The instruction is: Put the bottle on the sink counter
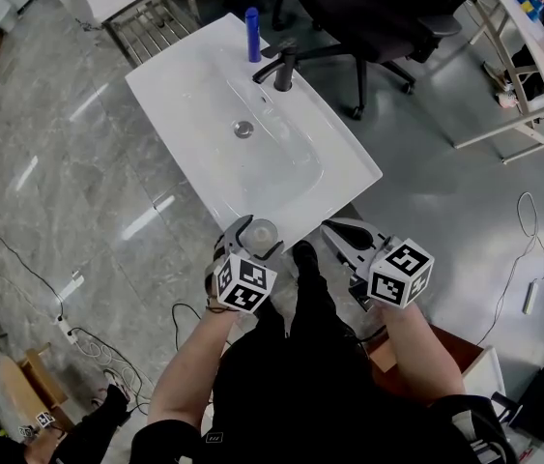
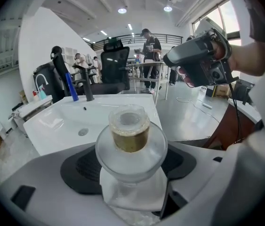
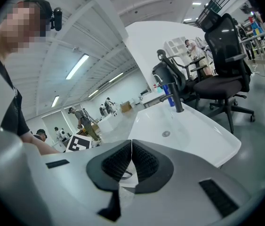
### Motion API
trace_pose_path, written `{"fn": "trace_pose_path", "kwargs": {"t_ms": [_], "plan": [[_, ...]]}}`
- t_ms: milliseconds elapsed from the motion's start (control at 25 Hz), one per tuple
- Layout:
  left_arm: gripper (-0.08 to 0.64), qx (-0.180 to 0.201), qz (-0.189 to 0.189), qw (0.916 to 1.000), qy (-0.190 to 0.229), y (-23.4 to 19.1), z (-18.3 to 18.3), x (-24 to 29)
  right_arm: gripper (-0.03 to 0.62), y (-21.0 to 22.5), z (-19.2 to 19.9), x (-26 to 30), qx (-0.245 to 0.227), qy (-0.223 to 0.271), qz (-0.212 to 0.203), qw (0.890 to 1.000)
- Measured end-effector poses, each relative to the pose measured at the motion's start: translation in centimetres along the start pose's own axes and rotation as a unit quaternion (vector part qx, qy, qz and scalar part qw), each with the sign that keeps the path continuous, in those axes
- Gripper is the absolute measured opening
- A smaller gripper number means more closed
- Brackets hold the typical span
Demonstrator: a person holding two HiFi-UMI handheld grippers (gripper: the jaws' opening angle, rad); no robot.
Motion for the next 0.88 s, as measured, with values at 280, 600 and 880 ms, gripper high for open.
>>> {"fn": "trace_pose_path", "kwargs": {"t_ms": [280,600,880], "plan": [[0.336,0.001,0.009,0.9999,0.01,-0.1,-0.1,-1.2,0.015,-0.2,-0.4,0.1,-0.003,0.002,0.001,1.0],[0.336,-0.009,0.001,0.9998,0.02,-1.0,-0.2,-2.5,0.015,-1.0,-1.0,0.7,-0.007,0.0,0.0,1.0],[0.336,-0.021,0.01,0.9995,0.021,-1.5,0.1,-4.0,0.015,-1.8,-2.0,0.8,-0.017,-0.002,0.001,1.0]]}}
Point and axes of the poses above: the fingertips, and each gripper's own axes: x forward along the fingers, y to its right, z out of its underside, the point moved 1 cm from there along -x, backward along the fingers, and after that the axes turned 15 degrees about -z, right-handed, at the moved point
